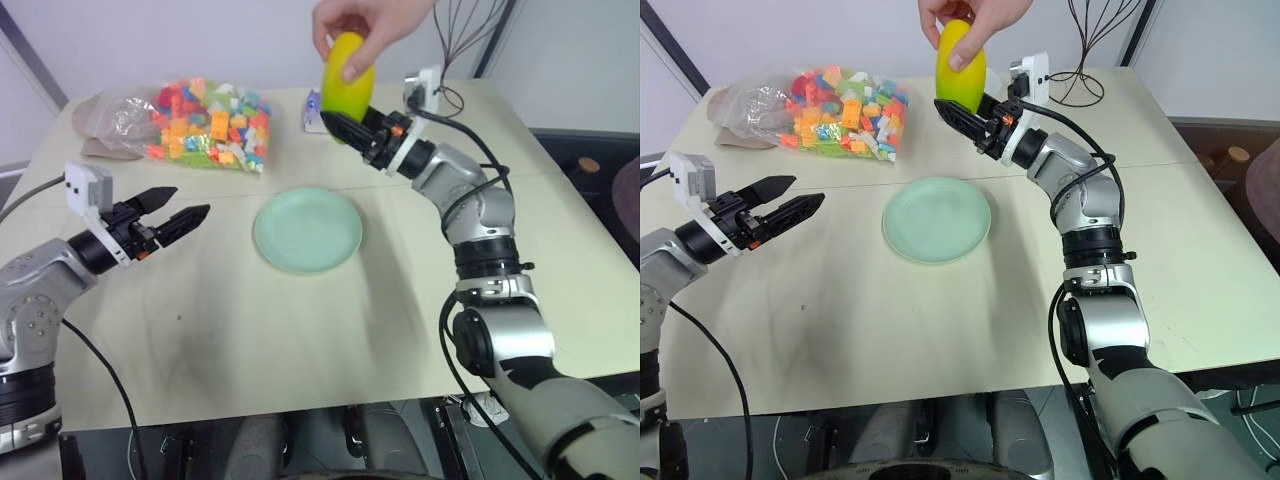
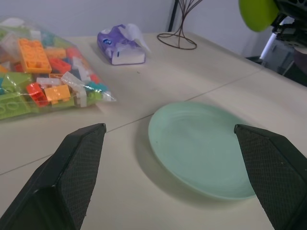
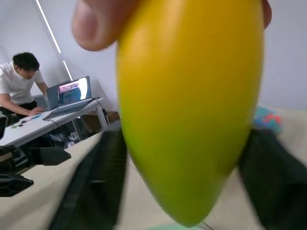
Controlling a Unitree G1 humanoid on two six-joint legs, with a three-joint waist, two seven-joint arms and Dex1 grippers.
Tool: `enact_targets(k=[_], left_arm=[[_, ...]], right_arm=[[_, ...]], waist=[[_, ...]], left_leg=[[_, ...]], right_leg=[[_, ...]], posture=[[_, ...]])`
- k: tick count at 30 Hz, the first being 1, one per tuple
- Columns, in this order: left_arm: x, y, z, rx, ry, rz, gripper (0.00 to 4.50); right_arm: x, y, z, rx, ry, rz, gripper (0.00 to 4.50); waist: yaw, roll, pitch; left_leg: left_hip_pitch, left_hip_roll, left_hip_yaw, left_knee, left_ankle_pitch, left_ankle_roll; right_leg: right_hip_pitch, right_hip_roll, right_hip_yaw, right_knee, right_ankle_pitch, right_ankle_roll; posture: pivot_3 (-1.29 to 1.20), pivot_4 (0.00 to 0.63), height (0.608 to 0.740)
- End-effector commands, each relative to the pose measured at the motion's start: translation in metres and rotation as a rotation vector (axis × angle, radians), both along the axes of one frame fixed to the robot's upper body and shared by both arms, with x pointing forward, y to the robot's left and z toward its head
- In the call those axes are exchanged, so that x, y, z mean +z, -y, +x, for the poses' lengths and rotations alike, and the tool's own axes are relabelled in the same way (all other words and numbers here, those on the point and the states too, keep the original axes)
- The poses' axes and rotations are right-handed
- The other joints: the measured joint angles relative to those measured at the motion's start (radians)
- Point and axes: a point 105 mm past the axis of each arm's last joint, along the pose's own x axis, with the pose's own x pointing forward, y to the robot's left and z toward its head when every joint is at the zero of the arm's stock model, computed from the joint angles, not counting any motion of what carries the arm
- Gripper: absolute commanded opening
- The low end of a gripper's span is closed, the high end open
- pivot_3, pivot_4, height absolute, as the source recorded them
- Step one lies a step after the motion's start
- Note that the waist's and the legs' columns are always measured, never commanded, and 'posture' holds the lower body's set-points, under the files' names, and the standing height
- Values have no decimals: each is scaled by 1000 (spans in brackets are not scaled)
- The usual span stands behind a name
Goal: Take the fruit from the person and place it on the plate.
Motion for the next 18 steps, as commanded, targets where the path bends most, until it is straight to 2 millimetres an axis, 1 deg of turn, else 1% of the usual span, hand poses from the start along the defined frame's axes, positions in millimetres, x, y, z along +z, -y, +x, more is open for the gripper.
enact_targets(k=[1, 3, 4, 5, 6, 7, 9, 10, 12, 14, 17, 18], left_arm=[[13, 1, -4, -4, 60, 7, 4500], [13, 1, -3, -3, 60, 9, 4500], [13, 1, -3, -3, 59, 11, 4500], [12, 2, -3, -6, 53, 23, 4500], [11, 2, -3, -9, 49, 33, 4500], [8, 2, -3, -13, 39, 51, 4500], [3, 2, -3, -17, 21, 83, 4500], [0, 1, -3, -19, 10, 99, 4500], [-7, 1, -4, -27, -12, 129, 4500], [-12, 3, -6, -35, -27, 144, 4500], [-21, 5, -8, -44, -49, 173, 4500], [-23, 6, -9, -46, -52, 175, 4500]], right_arm=[[24, -4, -10, 24, 83, 17, 2280], [21, -3, -10, 14, 86, -9, 2280], [17, -4, -10, 12, 88, -44, 2280], [-3, -9, -11, 24, 79, -159, 2280], [-18, -12, -12, 37, 70, -242, 2280], [-43, -16, -16, 71, 25, -348, 2280], [-76, -21, -25, 135, -47, -461, 2280], [-89, -25, -32, 175, -82, -500, 2280], [-108, -32, -43, 232, -112, -564, 2280], [-115, -35, -43, 233, -127, -580, 2280], [-115, -35, -37, 202, -134, -580, 2280], [-115, -35, -35, 192, -133, -582, 2780]], waist=[[0, 0, 0], [0, 0, 0], [0, 0, 0], [0, 0, 0], [0, 0, 0], [0, 0, 0], [0, 0, 0], [0, 0, 0], [0, 0, 0], [-2, 0, 0], [-2, 0, 0], [-1, 0, 0]], left_leg=[[0, 0, 0, 0, 0, 0], [0, 0, 0, 0, 0, 0], [0, 0, 0, 0, 0, 0], [0, 0, 0, 0, 0, 0], [0, 0, 0, 0, 0, 0], [0, 0, 0, 0, 0, 0], [0, 0, 0, 0, 0, 0], [0, 0, 0, 0, 0, 0], [-1, 0, 0, 0, 0, 0], [-2, 0, 0, 0, 0, 0], [-4, 0, 0, 0, 1, -1], [-4, 0, 0, 0, 1, -1]], right_leg=[[0, 0, 0, 0, 0, 0], [0, 0, 0, 0, 0, 0], [0, 0, 0, 0, 0, 0], [-1, 0, 0, 0, 0, 0], [-1, 0, 0, 0, 0, 0], [0, 0, 0, 0, 0, 0], [0, 0, 0, -1, 0, 0], [0, 0, 0, -1, 0, 0], [-1, 0, 0, 0, 0, 0], [-2, 0, 0, 0, 0, 0], [-5, 0, 0, 1, 0, -1], [-5, 0, 0, 0, 1, -1]], posture=[[0, 150, 740], [0, 150, 740], [0, 150, 740], [0, 150, 740], [0, 150, 740], [0, 150, 740], [0, 150, 740], [0, 150, 740], [0, 150, 740], [0, 150, 740], [0, 150, 740], [0, 150, 740]])
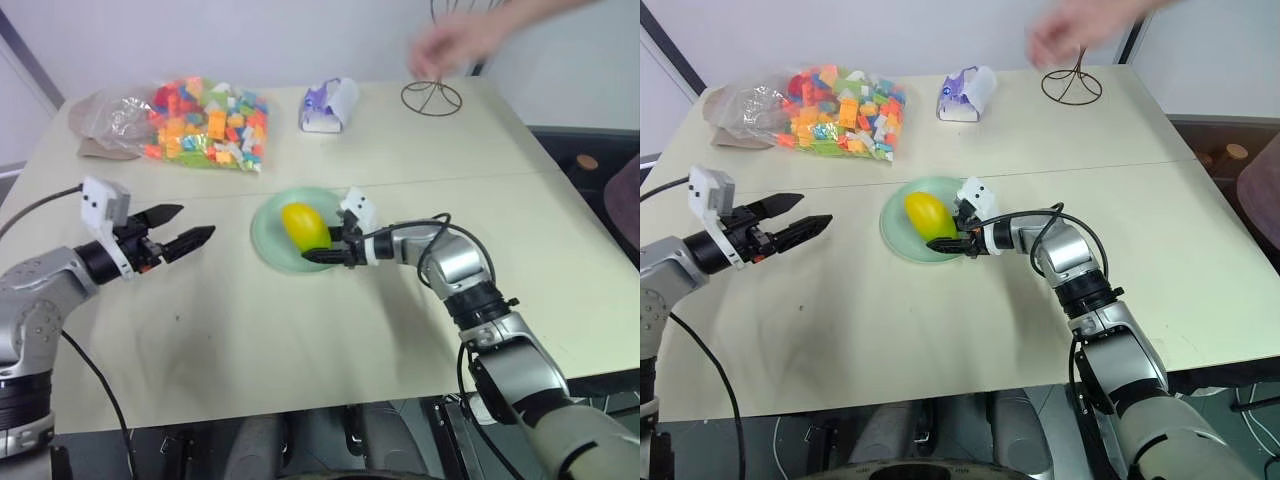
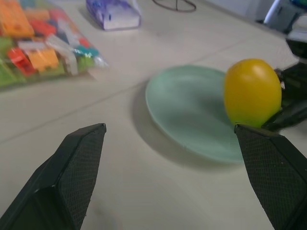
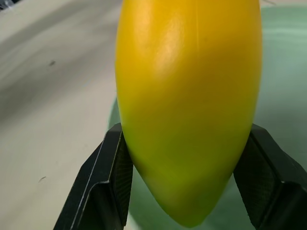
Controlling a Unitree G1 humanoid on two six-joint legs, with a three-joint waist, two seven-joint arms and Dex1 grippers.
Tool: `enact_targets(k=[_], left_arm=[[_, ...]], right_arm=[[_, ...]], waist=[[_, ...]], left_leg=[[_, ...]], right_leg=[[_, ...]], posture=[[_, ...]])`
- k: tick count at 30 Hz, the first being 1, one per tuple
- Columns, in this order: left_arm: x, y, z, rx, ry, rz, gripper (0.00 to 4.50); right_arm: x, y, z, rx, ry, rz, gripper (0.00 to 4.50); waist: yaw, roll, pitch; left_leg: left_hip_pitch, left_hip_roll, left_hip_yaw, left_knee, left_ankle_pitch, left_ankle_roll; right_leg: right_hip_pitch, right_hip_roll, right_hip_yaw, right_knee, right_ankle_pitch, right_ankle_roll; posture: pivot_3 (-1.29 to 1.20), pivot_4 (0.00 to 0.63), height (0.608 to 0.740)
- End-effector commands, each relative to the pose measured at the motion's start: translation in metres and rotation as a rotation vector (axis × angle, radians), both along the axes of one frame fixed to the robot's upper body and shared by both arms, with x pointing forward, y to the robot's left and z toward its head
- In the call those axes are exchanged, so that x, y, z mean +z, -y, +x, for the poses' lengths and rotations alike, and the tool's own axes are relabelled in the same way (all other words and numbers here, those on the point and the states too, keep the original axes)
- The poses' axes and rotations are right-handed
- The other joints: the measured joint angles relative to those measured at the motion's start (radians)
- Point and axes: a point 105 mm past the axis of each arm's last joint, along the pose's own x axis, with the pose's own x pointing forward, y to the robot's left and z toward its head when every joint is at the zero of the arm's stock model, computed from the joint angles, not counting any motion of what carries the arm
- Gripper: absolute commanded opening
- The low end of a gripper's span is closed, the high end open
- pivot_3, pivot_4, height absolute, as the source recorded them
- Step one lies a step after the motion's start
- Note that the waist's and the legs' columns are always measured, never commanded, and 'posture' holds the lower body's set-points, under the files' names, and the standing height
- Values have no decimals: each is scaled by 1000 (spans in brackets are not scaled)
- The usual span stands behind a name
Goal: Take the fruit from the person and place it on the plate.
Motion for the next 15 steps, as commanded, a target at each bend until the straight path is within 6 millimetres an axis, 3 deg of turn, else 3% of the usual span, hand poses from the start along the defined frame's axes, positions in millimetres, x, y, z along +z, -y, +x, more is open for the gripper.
enact_targets(k=[1, 3, 4, 10, 15], left_arm=[[7, 5, -4, -22, 44, 40, 4500], [6, 6, -4, -22, 42, 40, 4500], [6, 6, -4, -22, 42, 40, 4500], [4, 6, -3, -12, 45, 39, 4500], [10, -8, 6, 69, 91, 43, 4500]], right_arm=[[21, -6, 7, -4, 83, 22, 3327], [23, -5, 9, -16, 89, 27, 4322], [23, -6, 10, -19, 89, 31, 4473], [38, -2, 18, -60, 140, 59, 4473], [74, 32, 28, -158, 237, 99, 4473]], waist=[[1, 0, 0], [2, 0, 0], [2, 0, 0], [3, 0, 0], [6, 0, 0]], left_leg=[[0, 0, 0, 0, 0, 0], [0, 0, 0, 0, 0, 0], [0, 0, 0, 0, 0, 0], [-1, 0, 0, 0, 0, 0], [-1, 0, 0, 0, 0, 0]], right_leg=[[0, 0, 0, 0, 0, 0], [0, 0, 0, 0, 0, 0], [0, 0, 0, 0, 0, 0], [0, -1, 0, -1, 0, 0], [0, 0, -1, -1, 0, 0]], posture=[[0, 150, 740], [0, 150, 740], [0, 150, 740], [0, 150, 740], [0, 150, 740]])
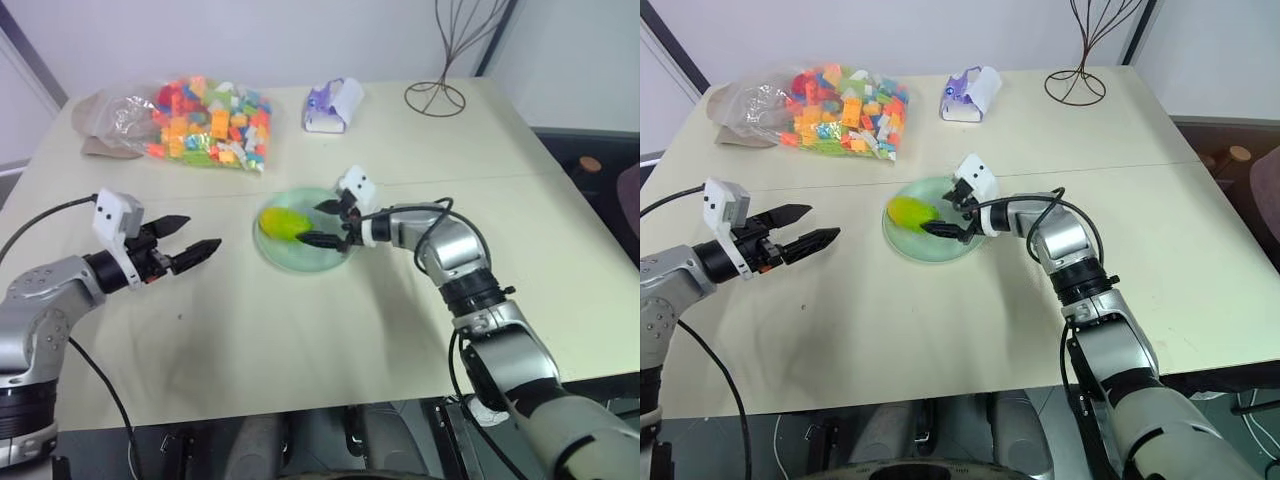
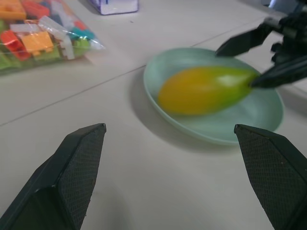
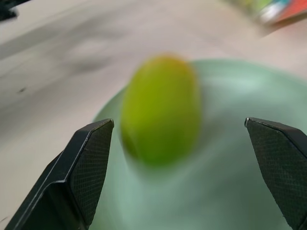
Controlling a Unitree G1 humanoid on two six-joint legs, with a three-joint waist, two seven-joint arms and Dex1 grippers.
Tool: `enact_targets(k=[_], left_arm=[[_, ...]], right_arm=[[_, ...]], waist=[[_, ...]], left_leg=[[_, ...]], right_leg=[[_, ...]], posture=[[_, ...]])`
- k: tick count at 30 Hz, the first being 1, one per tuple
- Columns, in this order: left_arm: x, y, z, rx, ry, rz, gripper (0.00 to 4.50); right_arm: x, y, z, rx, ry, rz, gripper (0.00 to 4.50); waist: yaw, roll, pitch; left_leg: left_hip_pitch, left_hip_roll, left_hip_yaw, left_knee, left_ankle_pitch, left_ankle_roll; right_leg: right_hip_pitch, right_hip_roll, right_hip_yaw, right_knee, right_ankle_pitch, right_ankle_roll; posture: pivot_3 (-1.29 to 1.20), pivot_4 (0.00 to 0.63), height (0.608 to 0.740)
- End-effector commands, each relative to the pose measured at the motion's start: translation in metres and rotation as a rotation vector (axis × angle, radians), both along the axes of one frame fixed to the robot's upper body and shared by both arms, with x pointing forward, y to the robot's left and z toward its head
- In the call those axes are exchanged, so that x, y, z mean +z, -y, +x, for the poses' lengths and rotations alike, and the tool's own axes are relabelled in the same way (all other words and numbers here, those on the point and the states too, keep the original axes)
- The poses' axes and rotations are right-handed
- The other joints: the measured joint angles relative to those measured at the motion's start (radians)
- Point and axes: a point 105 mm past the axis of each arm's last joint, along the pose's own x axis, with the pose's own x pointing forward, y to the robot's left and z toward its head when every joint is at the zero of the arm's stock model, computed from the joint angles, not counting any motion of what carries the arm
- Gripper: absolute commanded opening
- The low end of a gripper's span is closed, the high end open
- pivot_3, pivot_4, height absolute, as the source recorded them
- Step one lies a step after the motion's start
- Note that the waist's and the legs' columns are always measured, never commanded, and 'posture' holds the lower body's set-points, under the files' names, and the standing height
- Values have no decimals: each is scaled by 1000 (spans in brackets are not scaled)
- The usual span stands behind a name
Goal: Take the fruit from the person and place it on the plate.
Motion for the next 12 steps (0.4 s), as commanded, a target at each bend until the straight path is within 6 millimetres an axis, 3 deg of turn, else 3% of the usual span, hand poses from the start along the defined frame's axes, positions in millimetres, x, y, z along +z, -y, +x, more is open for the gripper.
enact_targets(k=[1, 7, 12], left_arm=[[13, -12, 5, 60, 69, 2, 4500], [9, -36, 12, 181, 94, -39, 4500], [5, -49, 19, 263, 105, -129, 4500]], right_arm=[[47, 28, 5, -61, 137, 65, 4473], [73, 96, 13, -322, 269, 146, 4473], [68, 154, 16, -579, 336, 236, 4473]], waist=[[3, 0, 0], [2, 0, 0], [2, 0, 0]], left_leg=[[0, 0, 0, 0, 0, 0], [-1, 0, 0, 0, 0, 0], [-1, 0, 0, 0, 0, 0]], right_leg=[[0, 0, 0, 0, 0, 0], [0, 0, 0, -1, 0, 0], [0, 0, 0, 0, 0, 0]], posture=[[0, 150, 740], [0, 150, 740], [0, 150, 740]])
